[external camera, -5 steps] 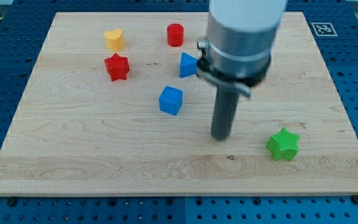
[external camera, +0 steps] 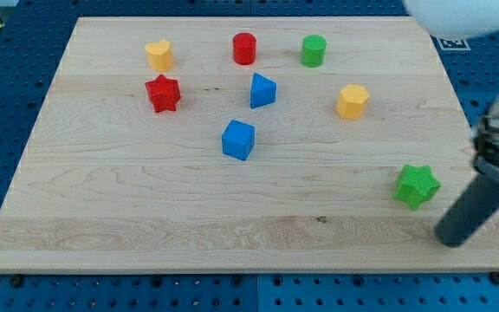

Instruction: Move the green star towards the bottom of the hexagon

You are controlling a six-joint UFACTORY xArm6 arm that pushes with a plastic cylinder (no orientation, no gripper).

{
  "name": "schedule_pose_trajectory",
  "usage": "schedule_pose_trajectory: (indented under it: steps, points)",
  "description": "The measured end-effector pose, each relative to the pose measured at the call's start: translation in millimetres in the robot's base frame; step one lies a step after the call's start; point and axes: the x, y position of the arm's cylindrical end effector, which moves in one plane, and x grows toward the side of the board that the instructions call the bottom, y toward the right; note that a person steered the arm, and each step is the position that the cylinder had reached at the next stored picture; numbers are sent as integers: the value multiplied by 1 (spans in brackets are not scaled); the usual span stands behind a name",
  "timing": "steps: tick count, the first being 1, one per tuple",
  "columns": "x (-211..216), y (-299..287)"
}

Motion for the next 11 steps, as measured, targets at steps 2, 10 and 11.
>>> schedule_pose_trajectory:
  steps: [2, 10, 11]
  points:
    - [-39, 6]
    - [-65, -103]
    - [-71, -110]
